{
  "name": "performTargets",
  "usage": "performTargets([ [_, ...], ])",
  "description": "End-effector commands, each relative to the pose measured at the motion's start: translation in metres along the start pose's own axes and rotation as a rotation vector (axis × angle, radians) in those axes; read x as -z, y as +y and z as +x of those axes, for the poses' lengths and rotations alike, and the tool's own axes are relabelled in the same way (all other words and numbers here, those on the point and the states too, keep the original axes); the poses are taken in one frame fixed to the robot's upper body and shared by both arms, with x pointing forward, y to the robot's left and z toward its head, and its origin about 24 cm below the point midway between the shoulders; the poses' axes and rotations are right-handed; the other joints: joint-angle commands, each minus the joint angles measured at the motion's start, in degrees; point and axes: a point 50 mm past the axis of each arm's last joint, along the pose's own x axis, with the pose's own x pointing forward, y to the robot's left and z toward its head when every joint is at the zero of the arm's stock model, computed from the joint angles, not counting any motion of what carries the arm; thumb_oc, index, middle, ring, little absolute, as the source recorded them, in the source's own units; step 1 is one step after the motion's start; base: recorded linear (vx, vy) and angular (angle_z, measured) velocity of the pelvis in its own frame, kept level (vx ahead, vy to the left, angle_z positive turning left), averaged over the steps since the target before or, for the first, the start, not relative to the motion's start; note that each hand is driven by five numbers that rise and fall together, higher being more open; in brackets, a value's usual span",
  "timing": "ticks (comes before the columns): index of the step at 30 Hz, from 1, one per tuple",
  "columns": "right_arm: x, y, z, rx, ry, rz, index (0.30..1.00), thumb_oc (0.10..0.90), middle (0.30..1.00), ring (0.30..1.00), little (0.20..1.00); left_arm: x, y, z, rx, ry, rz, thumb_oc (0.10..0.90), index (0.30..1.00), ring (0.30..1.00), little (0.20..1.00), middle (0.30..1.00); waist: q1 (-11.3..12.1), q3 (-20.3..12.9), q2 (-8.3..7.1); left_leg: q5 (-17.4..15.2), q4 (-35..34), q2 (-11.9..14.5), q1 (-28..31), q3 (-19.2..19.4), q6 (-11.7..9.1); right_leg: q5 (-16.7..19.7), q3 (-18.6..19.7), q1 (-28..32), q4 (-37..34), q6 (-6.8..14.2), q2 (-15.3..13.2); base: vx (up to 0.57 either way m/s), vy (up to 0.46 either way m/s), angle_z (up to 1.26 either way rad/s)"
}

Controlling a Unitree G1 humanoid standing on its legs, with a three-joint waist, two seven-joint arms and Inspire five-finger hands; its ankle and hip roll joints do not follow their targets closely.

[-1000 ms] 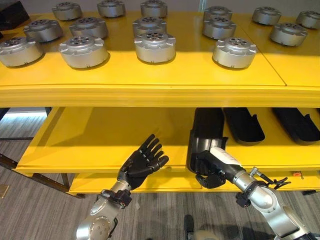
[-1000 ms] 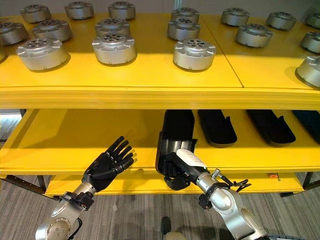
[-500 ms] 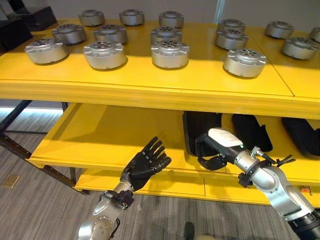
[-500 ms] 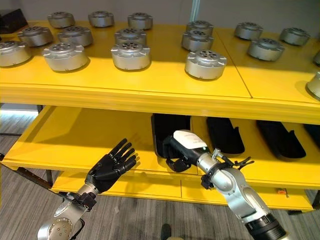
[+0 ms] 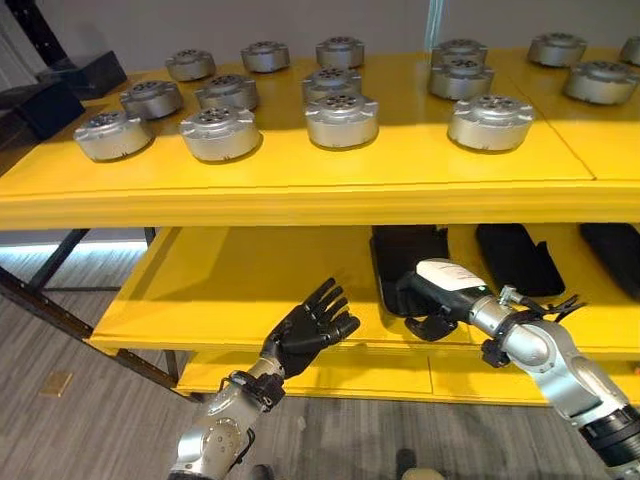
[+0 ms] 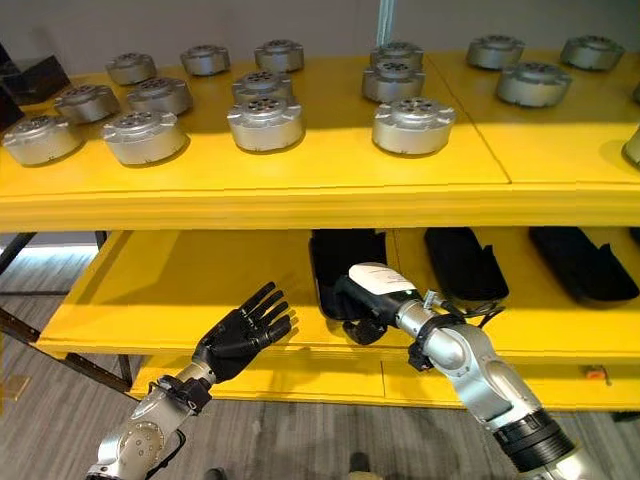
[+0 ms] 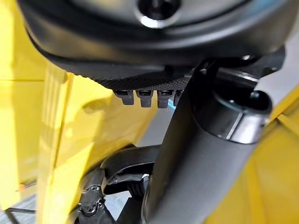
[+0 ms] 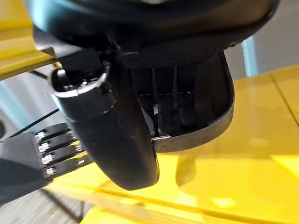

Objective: Move parts from the plastic box to the shelf.

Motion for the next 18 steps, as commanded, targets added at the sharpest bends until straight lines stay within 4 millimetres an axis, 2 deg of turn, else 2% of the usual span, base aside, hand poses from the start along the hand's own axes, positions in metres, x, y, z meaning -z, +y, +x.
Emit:
performTargets([
  [1,-0.046,-0.048,0.004,0.266,-0.244,-0.017,0.3,0.4,0.3,0.3,0.3,-0.042,-0.016,-0.001,0.121,-0.174,0.078,0.9,1.0,1.0,1.0,1.0,1.8,-3.1,-4.12,0.6,-0.3,-2.5,1.6,1.8,1.4,-4.8,-2.2,2.2,6.5,0.7,-1.5,0.08,0.113,0.0],
  [3,-0.045,-0.043,0.002,0.269,-0.229,-0.009,0.3,0.4,0.3,0.3,0.3,-0.042,-0.016,-0.005,0.108,-0.176,0.081,0.9,1.0,1.0,1.0,1.0,2.2,-3.1,-4.46,-0.6,-0.7,-4.1,2.5,1.9,2.0,-3.7,-2.1,2.4,5.0,1.5,-1.9,0.07,0.079,0.09],
  [6,-0.046,-0.04,0.001,0.268,-0.223,-0.007,0.3,0.4,0.3,0.3,0.3,-0.042,-0.015,-0.007,0.107,-0.176,0.088,0.9,1.0,1.0,1.0,1.0,2.5,-3.3,-4.79,-1.4,-0.9,-4.9,2.9,1.8,2.6,-3.2,-2.1,2.7,3.8,1.9,-2.0,0.04,0.01,0.05],
  [8,-0.044,-0.038,-0.002,0.287,-0.207,-0.007,0.3,0.4,0.3,0.3,0.3,-0.04,-0.016,-0.012,0.114,-0.168,0.094,0.9,1.0,1.0,1.0,1.0,3.5,-3.4,-5.66,-2.5,-0.8,-5.9,3.1,1.4,3.3,-2.6,-1.9,3.2,2.2,2.3,-1.9,0.08,-0.028,0.13],
  [18,-0.039,-0.058,-0.001,0.356,-0.167,-0.087,0.3,0.4,0.3,0.3,0.3,-0.035,-0.016,-0.014,0.119,-0.118,0.095,0.9,1.0,1.0,1.0,1.0,4.6,-3.5,-6.89,-3.3,-0.7,-6.1,2.9,1.1,3.4,-2.6,-1.7,3.5,1.0,2.3,-1.2,0.04,-0.045,-0.02],
])
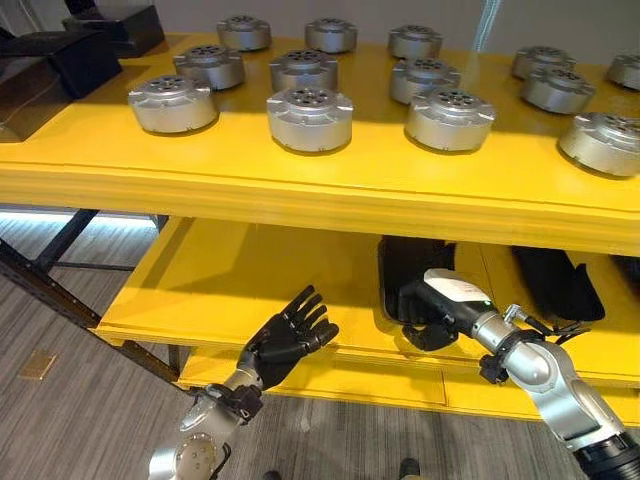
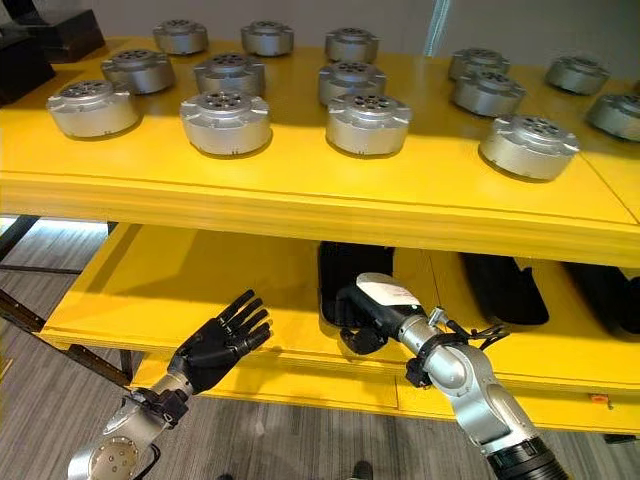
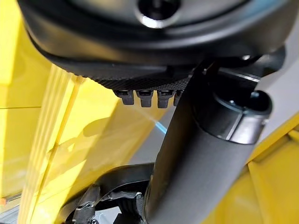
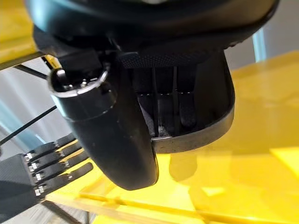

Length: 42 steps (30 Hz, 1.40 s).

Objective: Move parts from the plastic box to the shelf.

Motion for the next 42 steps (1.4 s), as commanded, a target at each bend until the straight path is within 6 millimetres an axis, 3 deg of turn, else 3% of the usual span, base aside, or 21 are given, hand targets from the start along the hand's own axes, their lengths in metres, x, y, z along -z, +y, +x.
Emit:
performTargets([
  [1,-0.037,-0.083,0.002,0.342,-0.168,-0.206,0.3,0.4,0.3,0.3,0.3,-0.026,-0.032,0.013,0.193,-0.136,0.037,0.9,1.0,1.0,1.0,1.0,0.9,-3.2,0.18,-2.8,0.5,-1.0,1.4,0.6,2.3,-4.2,-0.3,0.6,4.2,-1.4,2.8,0.05,-0.074,-0.01],
  [8,-0.035,-0.121,0.0,0.41,-0.119,-0.264,0.3,0.4,0.3,0.3,0.3,-0.024,-0.032,0.016,0.204,-0.092,0.054,0.9,1.0,1.0,1.0,1.0,1.7,-1.9,-0.1,-4.0,4.2,-0.4,-0.7,-1.3,2.1,-6.5,0.2,-1.0,8.4,-2.6,3.7,0.04,-0.087,-0.05],
  [15,-0.041,-0.167,0.007,0.484,-0.086,-0.355,0.3,0.4,0.3,0.3,0.3,-0.041,-0.046,0.034,0.265,-0.123,0.106,0.9,1.0,1.0,1.0,1.0,3.0,4.1,0.88,-5.7,13.8,0.2,-11.7,-5.4,1.8,-10.1,1.9,-10.6,17.6,-3.8,3.9,-0.15,-0.075,-0.01],
  [24,-0.06,-0.217,0.008,0.585,-0.083,-0.434,0.3,0.4,0.3,0.3,0.3,-0.057,-0.063,0.042,0.32,-0.204,0.148,0.9,1.0,1.0,1.0,1.0,3.8,11.8,2.99,-5.8,19.3,-0.4,-20.7,-8.6,2.1,-12.9,2.8,-19.8,25.2,-5.9,4.5,-0.16,-0.024,-0.02],
  [33,-0.071,-0.228,0.008,0.591,-0.083,-0.428,0.3,0.4,0.3,0.3,0.3,-0.062,-0.07,0.043,0.338,-0.242,0.135,0.9,1.0,1.0,1.0,1.0,3.2,16.7,4.46,-6.2,23.0,-1.7,-26.7,-9.6,2.8,-14.5,4.1,-26.9,31.3,-6.7,4.3,-0.09,0.016,-0.02],
  [42,-0.073,-0.229,0.008,0.603,-0.063,-0.384,0.3,0.4,0.3,0.3,0.3,-0.062,-0.074,0.042,0.34,-0.238,0.13,0.9,1.0,1.0,1.0,1.0,3.2,18.8,4.37,-6.9,25.5,-2.3,-29.4,-9.7,3.7,-14.9,5.7,-29.9,33.9,-7.2,4.9,-0.04,0.001,-0.05],
])
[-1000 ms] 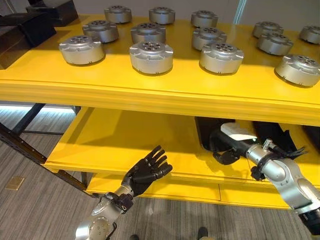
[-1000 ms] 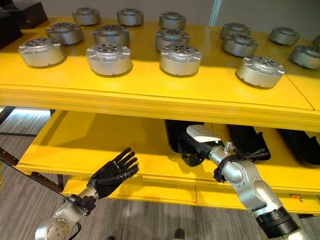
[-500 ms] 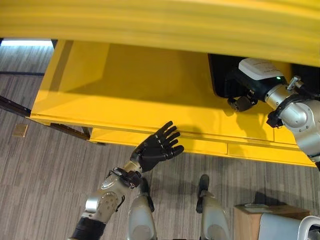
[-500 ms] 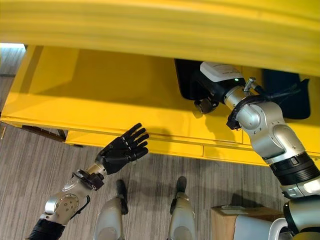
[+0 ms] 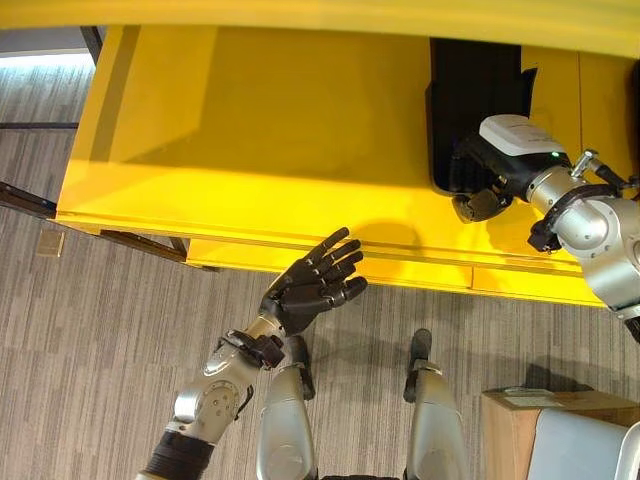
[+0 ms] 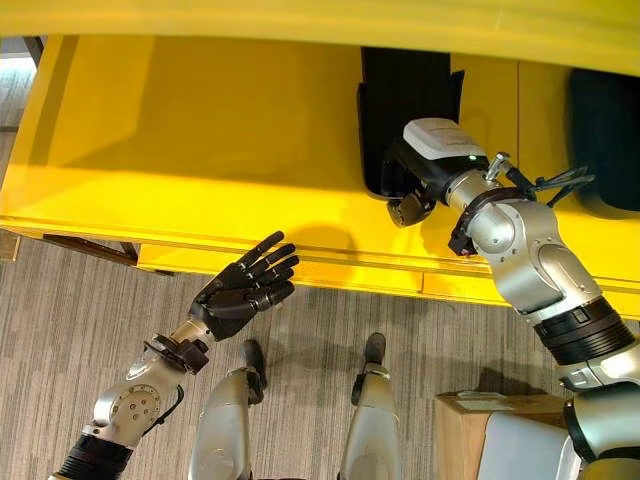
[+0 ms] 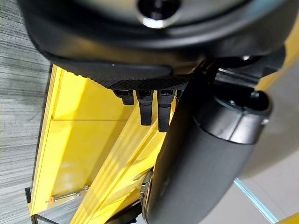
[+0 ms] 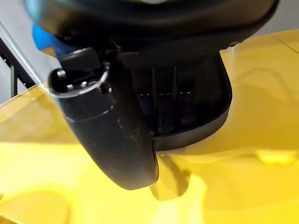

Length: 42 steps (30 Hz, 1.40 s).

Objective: Move parts from the plastic box to the shelf.

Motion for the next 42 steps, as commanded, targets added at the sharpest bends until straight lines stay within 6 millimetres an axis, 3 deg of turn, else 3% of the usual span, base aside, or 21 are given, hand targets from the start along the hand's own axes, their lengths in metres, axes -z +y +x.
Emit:
performTargets([
  [1,-0.033,-0.075,-0.004,0.305,-0.124,-0.043,0.3,0.4,0.3,0.3,0.3,-0.017,-0.028,-0.001,0.124,-0.1,0.021,0.9,1.0,1.0,1.0,1.0,-0.1,-0.6,-0.06,1.6,-3.4,-4.6,1.7,-4.5,2.0,-11.3,-1.6,1.1,10.3,-4.0,5.9,-0.04,0.01,-0.07],
  [23,-0.026,-0.078,0.003,0.254,-0.091,-0.024,0.3,0.4,0.3,0.3,0.3,-0.015,-0.027,-0.004,0.142,-0.096,0.014,0.9,1.0,1.0,1.0,1.0,0.6,-0.5,0.16,2.4,-4.9,-4.6,2.4,-3.9,1.9,-11.5,-2.5,2.0,9.4,-4.3,5.8,0.0,0.003,0.0],
  [24,-0.027,-0.076,0.003,0.256,-0.091,-0.02,0.569,0.592,0.569,0.569,0.569,-0.014,-0.029,-0.004,0.167,-0.092,0.018,0.9,1.0,1.0,1.0,1.0,0.5,-0.5,0.12,2.5,-5.1,-4.5,2.4,-3.8,1.9,-11.4,-2.4,2.0,9.3,-4.3,5.8,0.0,0.0,0.0],
  [25,-0.026,-0.075,0.003,0.26,-0.087,-0.016,1.0,0.9,1.0,1.0,1.0,-0.014,-0.03,-0.003,0.172,-0.089,0.024,0.9,1.0,1.0,1.0,1.0,0.4,-0.5,0.16,2.5,-5.2,-4.5,2.5,-3.8,1.9,-11.4,-2.4,2.1,9.2,-4.3,5.9,0.0,0.0,0.0],
  [42,-0.021,-0.071,0.006,0.321,-0.057,0.039,1.0,0.9,1.0,1.0,1.0,-0.014,-0.031,-0.002,0.162,-0.117,-0.009,0.9,1.0,1.0,1.0,1.0,0.0,-0.5,0.45,2.3,-5.6,-4.5,3.5,-3.6,2.0,-11.6,-2.0,2.8,9.1,-4.5,5.9,0.0,0.0,0.0],
])
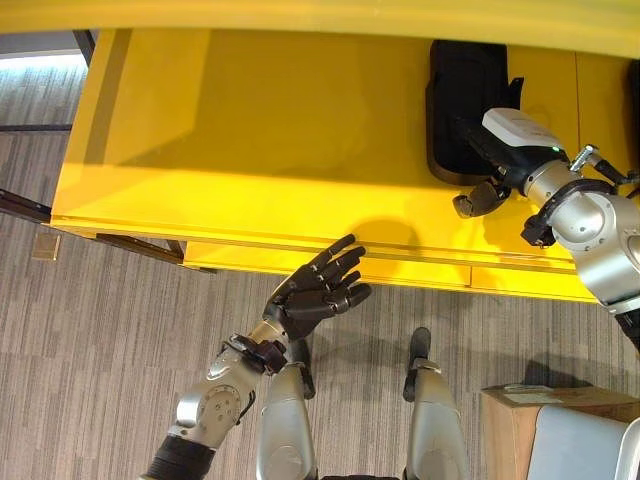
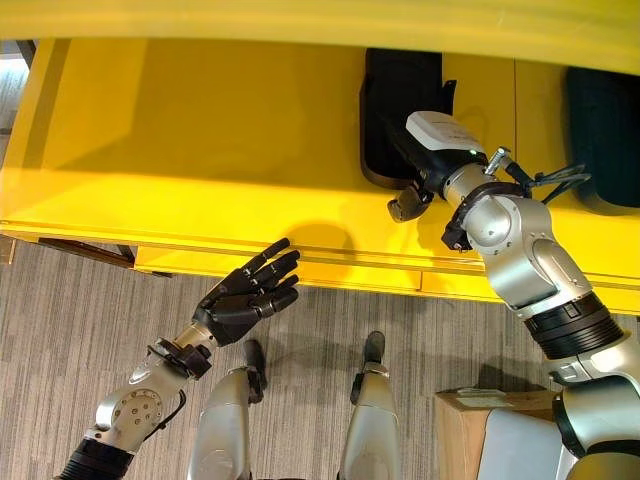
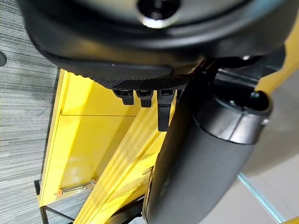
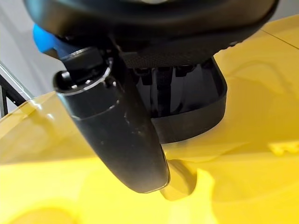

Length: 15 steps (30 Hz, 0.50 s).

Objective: Move parts from the plastic box to the shelf.

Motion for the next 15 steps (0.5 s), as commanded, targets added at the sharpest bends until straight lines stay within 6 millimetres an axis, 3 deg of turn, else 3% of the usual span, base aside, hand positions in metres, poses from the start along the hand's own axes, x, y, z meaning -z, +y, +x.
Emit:
performTargets([
  [1,-0.026,-0.068,0.0,0.323,-0.108,-0.032,1.0,0.9,1.0,1.0,1.0,-0.021,-0.03,0.001,0.145,-0.141,0.007,0.9,1.0,1.0,1.0,1.0,0.4,-0.6,0.57,3.0,-6.2,-3.6,4.2,-1.7,1.6,-11.8,-2.4,2.8,9.4,-4.7,5.7,0.0,0.0,0.0],
  [15,-0.044,-0.079,-0.01,0.404,-0.196,-0.109,1.0,0.9,1.0,1.0,1.0,-0.017,-0.03,-0.001,0.152,-0.138,-0.014,0.9,1.0,1.0,1.0,1.0,-0.2,-0.8,1.15,2.5,-6.1,-4.0,4.6,-1.6,1.8,-12.0,-2.0,2.7,9.7,-4.8,5.7,0.0,0.0,0.0],
])
